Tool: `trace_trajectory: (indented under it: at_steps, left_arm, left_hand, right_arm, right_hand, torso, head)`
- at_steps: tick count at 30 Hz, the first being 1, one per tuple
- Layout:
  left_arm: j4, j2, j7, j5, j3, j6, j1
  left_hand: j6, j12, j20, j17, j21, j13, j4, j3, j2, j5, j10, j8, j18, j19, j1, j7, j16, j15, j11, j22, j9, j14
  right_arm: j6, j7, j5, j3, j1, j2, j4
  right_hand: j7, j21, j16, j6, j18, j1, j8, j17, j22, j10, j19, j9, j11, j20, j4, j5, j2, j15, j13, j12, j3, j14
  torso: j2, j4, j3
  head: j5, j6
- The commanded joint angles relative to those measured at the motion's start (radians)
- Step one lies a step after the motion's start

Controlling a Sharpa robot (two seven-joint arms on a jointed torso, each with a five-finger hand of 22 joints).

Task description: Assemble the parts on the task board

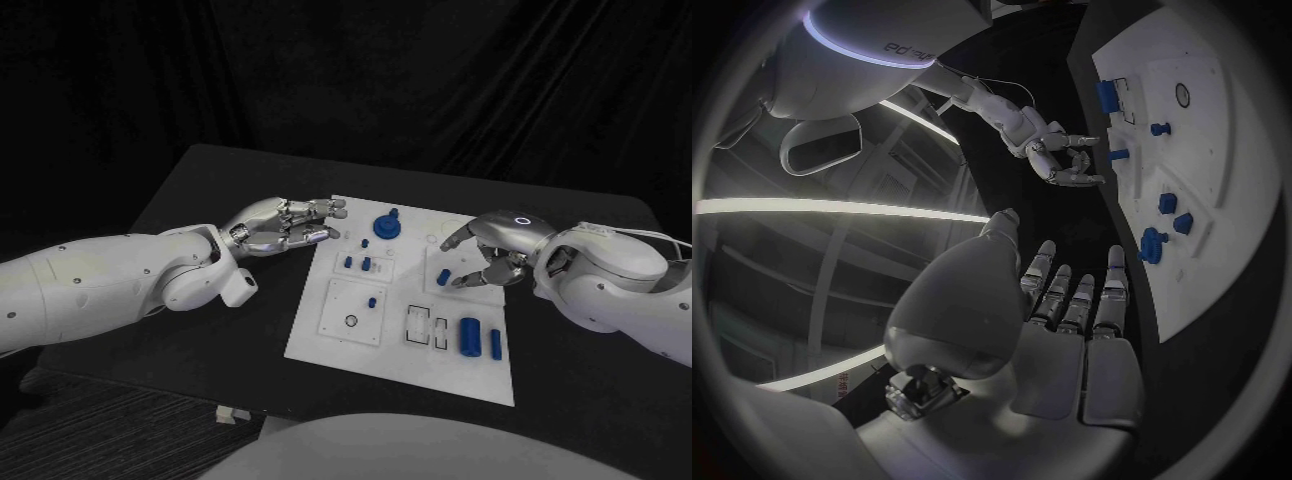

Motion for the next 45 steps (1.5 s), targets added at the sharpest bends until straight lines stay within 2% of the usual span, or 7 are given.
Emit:
trace_trajectory:
  at_steps: [1,4,14,22,30,38,45]
  left_arm:
    - [-0.001,0.000,0.032,0.026,0.001,0.026,-0.001]
    - [-0.002,-0.001,0.029,0.026,0.001,0.030,-0.001]
    - [-0.010,-0.001,0.012,0.026,0.001,0.047,-0.003]
    - [-0.015,0.000,0.004,0.026,0.001,0.055,-0.006]
    - [-0.017,-0.001,-0.003,0.026,0.000,0.059,-0.008]
    - [-0.017,-0.002,-0.006,0.026,0.000,0.063,-0.009]
    - [-0.017,-0.003,-0.011,0.026,0.000,0.066,-0.010]
  left_hand:
    - [0.001,0.005,0.006,-0.002,-0.006,-0.002,0.000,-0.007,0.001,0.007,-0.002,0.000,0.016,0.000,0.012,0.005,-0.001,0.004,0.009,-0.002,0.001,0.005]
    - [0.002,0.011,0.010,-0.003,-0.008,-0.005,-0.001,-0.011,0.004,0.016,-0.002,0.000,0.016,0.003,0.025,0.006,0.002,0.011,0.010,-0.006,0.002,0.010]
    - [0.037,0.041,0.024,0.001,-0.008,-0.004,-0.015,-0.010,0.007,0.082,0.006,0.009,0.017,0.022,0.102,0.022,0.031,0.022,0.031,-0.022,0.008,0.046]
    - [0.058,0.061,0.031,0.006,-0.007,-0.001,-0.018,-0.006,0.009,0.097,0.022,0.015,0.017,0.034,0.122,0.032,0.053,0.027,0.045,-0.027,0.012,0.070]
    - [0.078,0.075,0.038,0.010,0.000,0.000,-0.018,-0.004,0.008,0.108,0.033,0.022,0.016,0.053,0.135,0.039,0.076,0.037,0.055,-0.029,0.015,0.095]
    - [0.081,0.080,0.039,0.012,0.004,0.000,-0.020,-0.003,0.006,0.114,0.037,0.024,0.016,0.063,0.141,0.040,0.088,0.042,0.057,-0.030,0.016,0.108]
    - [0.082,0.082,0.040,0.012,0.007,0.000,-0.021,-0.001,0.005,0.121,0.039,0.025,0.015,0.071,0.145,0.040,0.095,0.047,0.057,-0.030,0.016,0.115]
  right_arm:
    - [0.015,0.012,-0.007,0.000,-0.012,0.009,-0.008]
    - [0.021,0.015,-0.007,0.000,-0.024,0.023,-0.022]
    - [0.013,0.022,-0.007,0.000,-0.045,0.057,-0.050]
    - [0.005,0.022,-0.007,0.000,-0.050,0.070,-0.061]
    - [-0.004,0.015,-0.007,0.000,-0.051,0.070,-0.061]
    - [0.022,-0.008,-0.007,0.000,-0.051,0.072,-0.061]
    - [0.044,-0.017,-0.007,0.000,-0.051,0.072,-0.063]
  right_hand:
    - [0.012,-0.007,0.006,-0.002,0.014,0.049,0.003,-0.009,0.003,0.016,0.007,-0.003,-0.001,-0.002,-0.004,0.076,0.020,0.002,-0.014,0.008,0.024,-0.005]
    - [0.011,-0.011,0.010,0.003,0.013,0.099,0.007,-0.021,0.011,0.036,0.014,-0.006,-0.002,-0.005,-0.012,0.164,0.041,-0.001,-0.033,0.019,0.045,-0.006]
    - [0.014,0.016,0.038,0.057,0.008,0.155,0.034,-0.024,0.042,0.118,0.034,0.000,-0.010,-0.007,-0.053,0.241,0.070,0.000,-0.055,0.053,0.084,0.003]
    - [-0.005,0.043,0.061,0.115,0.004,0.148,0.054,-0.021,0.066,0.183,0.048,0.010,-0.017,-0.003,-0.058,0.247,0.070,0.005,-0.072,0.061,0.116,0.012]
    - [0.016,0.043,0.080,0.189,0.006,0.139,0.077,-0.022,0.086,0.311,0.056,0.032,-0.038,-0.012,-0.056,0.260,0.054,-0.008,-0.095,0.059,0.173,0.022]
    - [0.021,0.031,0.081,0.189,0.007,0.128,0.072,-0.026,0.087,0.313,0.056,0.035,-0.037,-0.015,-0.054,0.247,0.041,-0.007,-0.107,0.039,0.184,0.023]
    - [0.020,-0.047,0.053,0.162,0.014,0.096,0.046,-0.061,0.071,0.278,0.030,0.031,-0.019,-0.002,-0.051,0.157,0.029,0.009,-0.127,-0.005,0.174,0.000]
  torso:
    - [0.000,0.0006,-0.0004]
    - [0.000,0.0002,-0.0005]
    - [0.000,0.0007,-0.0004]
    - [0.000,0.0006,-0.0005]
    - [0.000,0.0004,-0.0004]
    - [-0.001,0.0001,-0.0004]
    - [0.000,0.0005,-0.0005]
  head:
    - [0.002,0.000]
    - [0.005,0.000]
    - [0.012,0.000]
    - [0.013,0.000]
    - [0.016,0.000]
    - [0.018,0.000]
    - [0.019,0.000]
